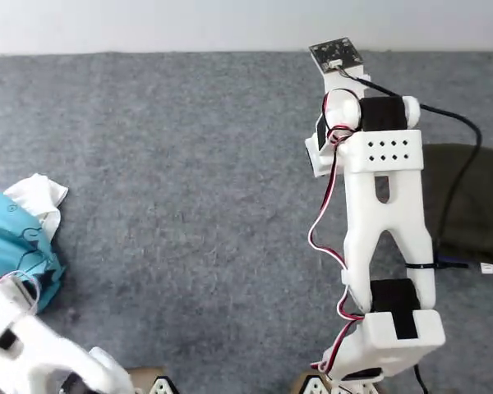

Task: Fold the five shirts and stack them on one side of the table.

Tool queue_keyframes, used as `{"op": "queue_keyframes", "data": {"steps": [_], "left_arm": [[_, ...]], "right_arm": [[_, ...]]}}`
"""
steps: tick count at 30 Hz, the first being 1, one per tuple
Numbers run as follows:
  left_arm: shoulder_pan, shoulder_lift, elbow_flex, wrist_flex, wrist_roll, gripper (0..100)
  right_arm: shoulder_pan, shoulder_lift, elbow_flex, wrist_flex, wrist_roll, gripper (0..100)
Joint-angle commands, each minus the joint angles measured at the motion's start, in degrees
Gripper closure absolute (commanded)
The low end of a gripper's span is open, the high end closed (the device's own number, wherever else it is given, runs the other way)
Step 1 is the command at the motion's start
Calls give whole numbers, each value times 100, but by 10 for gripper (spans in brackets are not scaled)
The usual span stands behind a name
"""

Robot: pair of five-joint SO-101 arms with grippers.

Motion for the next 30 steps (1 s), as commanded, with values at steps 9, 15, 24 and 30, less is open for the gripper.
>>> {"op": "queue_keyframes", "data": {"steps": [9,15,24,30], "left_arm": [[519,466,-1103,642,35,991],[2848,-1785,-936,1679,316,989],[7165,-1178,-2633,2110,914,988],[8818,1213,-4866,2673,703,988]], "right_arm": [[13,-31,9,-40,-62,930],[-4,-31,0,-84,-62,930],[-13,-31,-18,-92,-70,930],[119,-31,-26,-92,-62,927]]}}
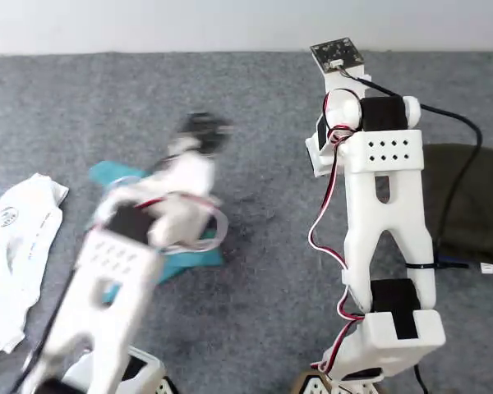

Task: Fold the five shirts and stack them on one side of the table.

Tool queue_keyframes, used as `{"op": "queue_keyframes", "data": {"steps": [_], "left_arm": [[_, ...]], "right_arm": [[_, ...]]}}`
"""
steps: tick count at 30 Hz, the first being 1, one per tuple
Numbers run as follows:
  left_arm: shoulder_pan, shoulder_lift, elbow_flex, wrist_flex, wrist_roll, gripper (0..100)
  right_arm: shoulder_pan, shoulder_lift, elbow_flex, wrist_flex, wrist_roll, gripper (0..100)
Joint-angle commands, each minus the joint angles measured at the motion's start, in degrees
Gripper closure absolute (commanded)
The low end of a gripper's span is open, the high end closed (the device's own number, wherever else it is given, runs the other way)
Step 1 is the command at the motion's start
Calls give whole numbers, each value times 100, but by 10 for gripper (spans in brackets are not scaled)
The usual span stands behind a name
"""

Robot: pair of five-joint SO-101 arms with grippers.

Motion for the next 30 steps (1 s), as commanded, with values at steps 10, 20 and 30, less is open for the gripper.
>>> {"op": "queue_keyframes", "data": {"steps": [10,20,30], "left_arm": [[844,4018,-5270,1451,2119,788],[-2919,4519,-6492,2910,2154,784],[-6338,4791,-3653,1187,246,942]], "right_arm": [[602,-84,-44,-505,-273,916],[-602,4,-413,-541,-237,653],[-3301,1640,-615,-734,158,918]]}}
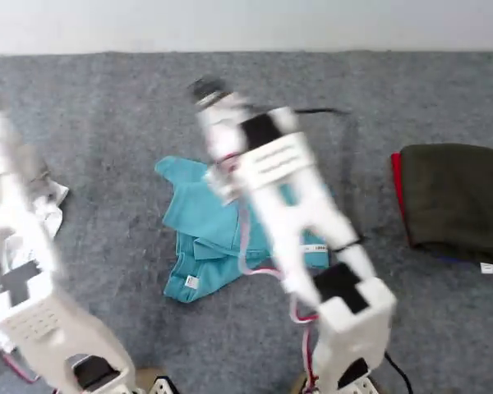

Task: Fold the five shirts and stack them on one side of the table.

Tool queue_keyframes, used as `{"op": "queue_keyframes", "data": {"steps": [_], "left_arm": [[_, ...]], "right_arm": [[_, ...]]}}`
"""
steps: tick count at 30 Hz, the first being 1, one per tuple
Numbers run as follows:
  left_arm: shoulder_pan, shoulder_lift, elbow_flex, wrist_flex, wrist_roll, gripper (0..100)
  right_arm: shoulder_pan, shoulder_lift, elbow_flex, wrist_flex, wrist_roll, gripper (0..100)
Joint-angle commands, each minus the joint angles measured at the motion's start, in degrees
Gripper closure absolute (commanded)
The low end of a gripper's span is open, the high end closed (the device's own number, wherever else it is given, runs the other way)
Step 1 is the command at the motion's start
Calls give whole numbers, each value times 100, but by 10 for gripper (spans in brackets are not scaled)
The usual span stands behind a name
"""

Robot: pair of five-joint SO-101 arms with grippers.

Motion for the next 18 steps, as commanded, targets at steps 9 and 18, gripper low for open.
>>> {"op": "queue_keyframes", "data": {"steps": [9,18], "left_arm": [[-1099,-1732,2088,-1275,-818,942],[-1196,-2207,3433,-1820,-835,942]], "right_arm": [[-1604,2185,-1890,-409,264,706],[-1341,3688,-3244,-303,264,707]]}}
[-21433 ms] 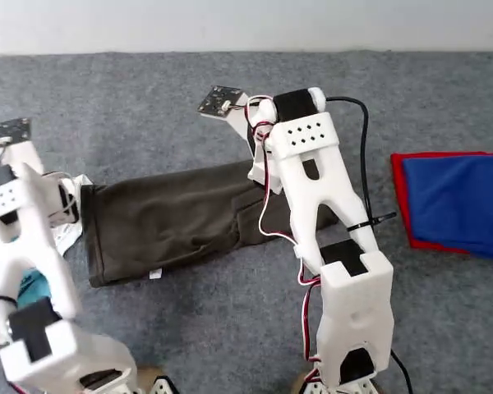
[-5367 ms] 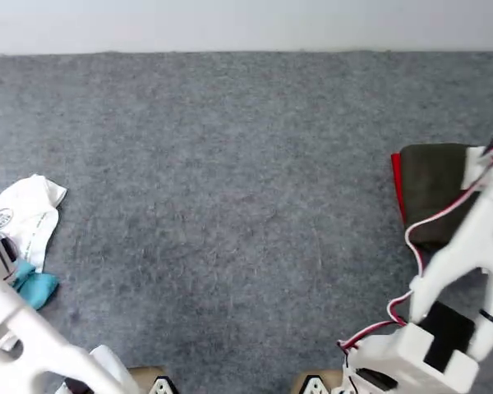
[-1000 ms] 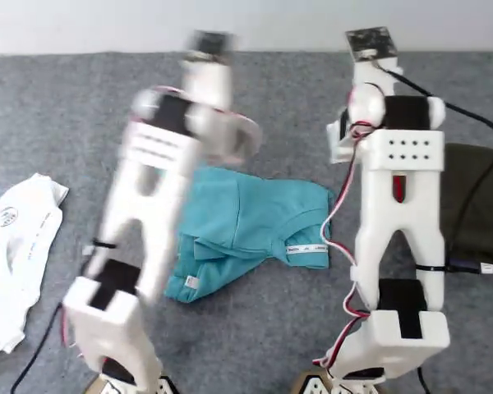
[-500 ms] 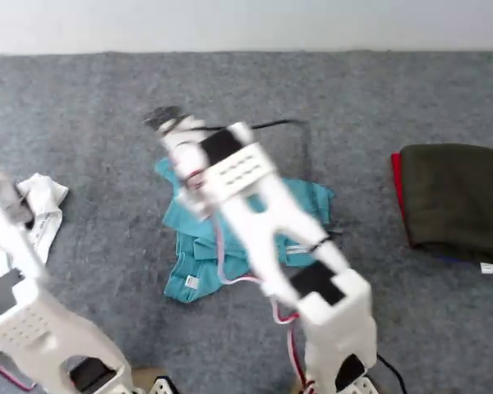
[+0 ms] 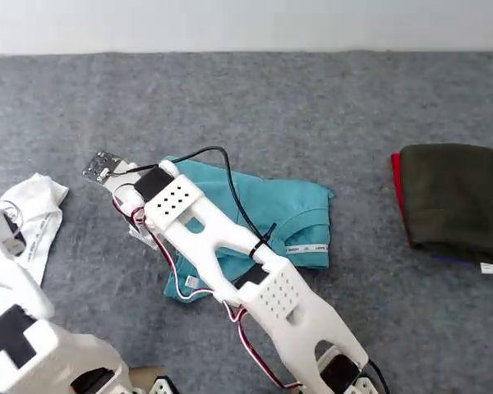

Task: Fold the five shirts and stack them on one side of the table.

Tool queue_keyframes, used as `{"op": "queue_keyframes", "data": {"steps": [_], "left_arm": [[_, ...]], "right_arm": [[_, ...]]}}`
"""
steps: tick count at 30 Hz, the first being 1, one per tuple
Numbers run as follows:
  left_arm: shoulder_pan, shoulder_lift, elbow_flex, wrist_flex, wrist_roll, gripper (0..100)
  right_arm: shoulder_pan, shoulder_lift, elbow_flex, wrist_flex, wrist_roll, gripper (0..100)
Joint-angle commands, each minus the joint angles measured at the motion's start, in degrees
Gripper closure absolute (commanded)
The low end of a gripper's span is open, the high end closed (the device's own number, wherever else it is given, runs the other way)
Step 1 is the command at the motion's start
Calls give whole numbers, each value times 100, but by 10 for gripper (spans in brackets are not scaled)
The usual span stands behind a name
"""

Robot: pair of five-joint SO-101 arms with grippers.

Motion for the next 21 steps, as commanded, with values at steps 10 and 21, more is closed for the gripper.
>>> {"op": "queue_keyframes", "data": {"steps": [10,21], "left_arm": [[-475,-343,207,-185,-62,942],[-466,-352,189,-44,-70,942]], "right_arm": [[629,611,-1512,602,44,968],[901,567,-2673,1367,35,927]]}}
